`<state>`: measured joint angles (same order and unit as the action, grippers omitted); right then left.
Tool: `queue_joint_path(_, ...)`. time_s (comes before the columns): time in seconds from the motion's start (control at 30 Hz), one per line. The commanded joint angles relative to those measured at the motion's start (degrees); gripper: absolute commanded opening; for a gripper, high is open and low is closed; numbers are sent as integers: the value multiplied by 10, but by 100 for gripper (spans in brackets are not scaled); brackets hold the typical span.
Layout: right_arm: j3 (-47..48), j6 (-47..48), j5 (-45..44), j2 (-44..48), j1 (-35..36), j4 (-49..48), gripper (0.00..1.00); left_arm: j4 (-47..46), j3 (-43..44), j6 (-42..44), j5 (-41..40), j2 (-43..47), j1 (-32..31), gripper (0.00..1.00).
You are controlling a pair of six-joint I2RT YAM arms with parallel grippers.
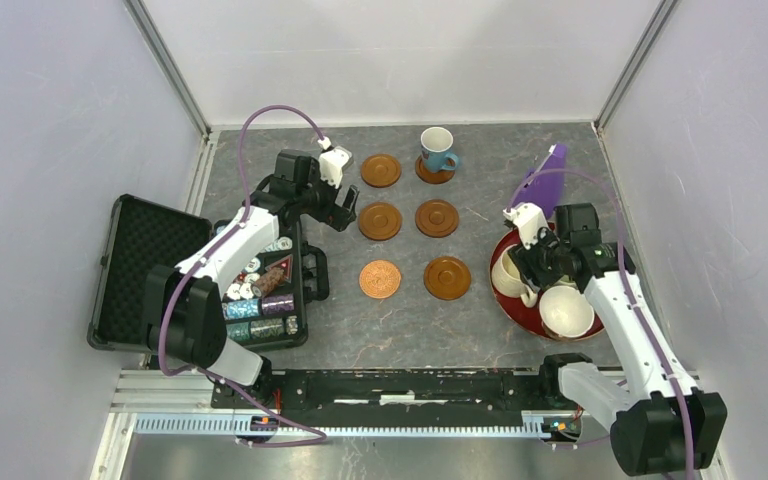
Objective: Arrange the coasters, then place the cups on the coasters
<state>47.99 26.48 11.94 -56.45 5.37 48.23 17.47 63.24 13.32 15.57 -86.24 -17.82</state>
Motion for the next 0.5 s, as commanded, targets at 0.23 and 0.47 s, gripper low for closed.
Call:
queue_joint_path(0.23,-4,48,-22,-48,0,33,56,-11,10,-24,8,0,-4,100)
queue_joint_path(0.47,-19,26,-26,-76,0,-18,52,-11,19,-25,5,-8,-5,100)
